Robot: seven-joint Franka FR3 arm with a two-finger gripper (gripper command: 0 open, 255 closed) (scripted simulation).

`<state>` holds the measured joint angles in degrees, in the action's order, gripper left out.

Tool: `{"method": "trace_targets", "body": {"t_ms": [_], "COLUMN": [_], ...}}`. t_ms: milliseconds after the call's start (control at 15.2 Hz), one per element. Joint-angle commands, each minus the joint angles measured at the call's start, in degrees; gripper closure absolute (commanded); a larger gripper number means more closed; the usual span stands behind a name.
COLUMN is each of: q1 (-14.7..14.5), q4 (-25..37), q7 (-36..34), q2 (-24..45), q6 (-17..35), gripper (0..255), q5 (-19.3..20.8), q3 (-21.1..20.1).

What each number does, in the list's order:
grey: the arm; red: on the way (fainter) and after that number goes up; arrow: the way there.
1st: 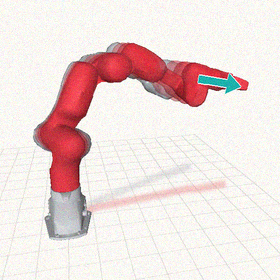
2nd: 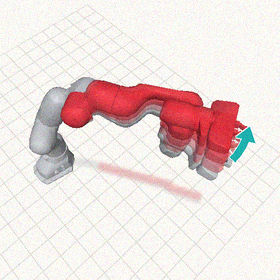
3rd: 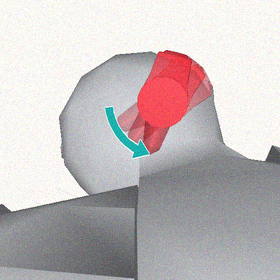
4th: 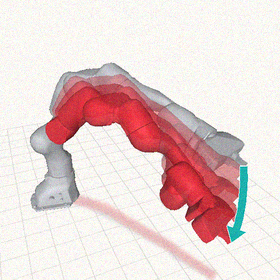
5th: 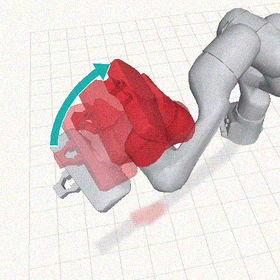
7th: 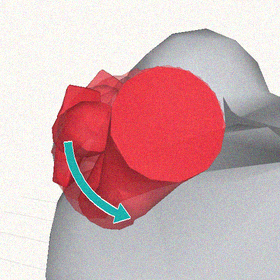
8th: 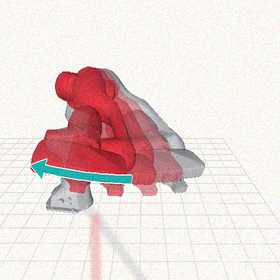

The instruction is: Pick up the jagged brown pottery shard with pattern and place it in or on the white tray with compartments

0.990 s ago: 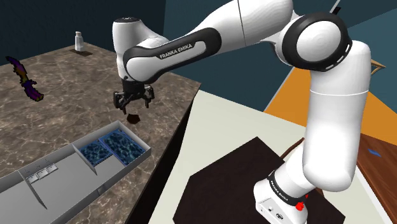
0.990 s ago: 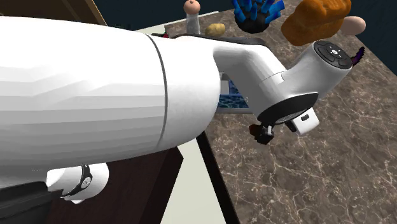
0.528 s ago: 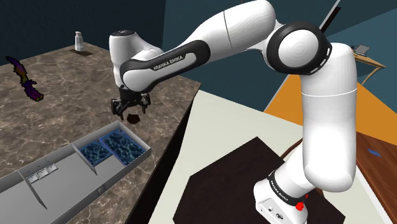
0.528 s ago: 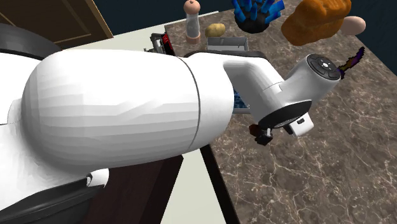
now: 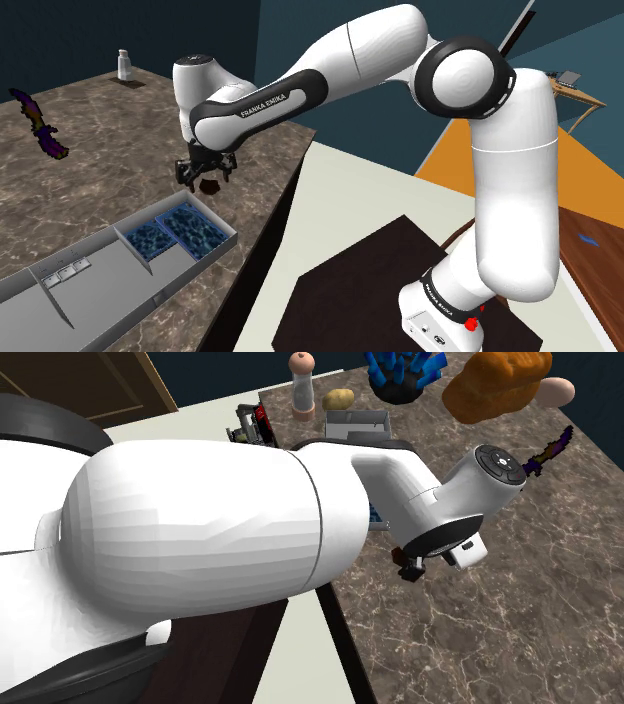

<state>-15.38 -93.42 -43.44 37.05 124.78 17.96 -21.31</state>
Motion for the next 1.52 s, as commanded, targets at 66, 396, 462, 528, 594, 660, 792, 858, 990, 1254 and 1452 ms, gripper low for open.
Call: {"method": "trace_targets", "body": {"t_ms": [66,396,462,528,594,660,792,858,990,1254,1452], "q1": [0.0,0.01,-0.01,0.0,-0.02,0.0,0.17,0.25,0.4,0.66,0.82], "q4": [0.0,0.06,0.04,0.0,0.15,0.0,0.17,0.28,0.57,1.28,1.96], "q7": [0.0,0.03,0.0,0.0,0.02,0.0,0.24,0.37,0.61,1.1,1.45], "q2": [0.0,0.05,0.05,0.05,0.12,0.01,-0.89,-1.33,-2.16,-3.75,-4.85], "q6": [0.0,0.0,0.02,0.05,-0.02,0.0,-1.03,-1.55,-2.63,-4.84,-6.55], "gripper": [255,255,255,255,255,255,255,255,255,255,255], "q5": [0.0,0.01,0.01,0.02,0.02,0.0,-0.38,-0.56,-0.93,-1.66,-2.18], "q3": [0.0,0.02,0.01,0.02,0.03,0.0,-0.28,-0.41,-0.66,-1.13,-1.45]}}
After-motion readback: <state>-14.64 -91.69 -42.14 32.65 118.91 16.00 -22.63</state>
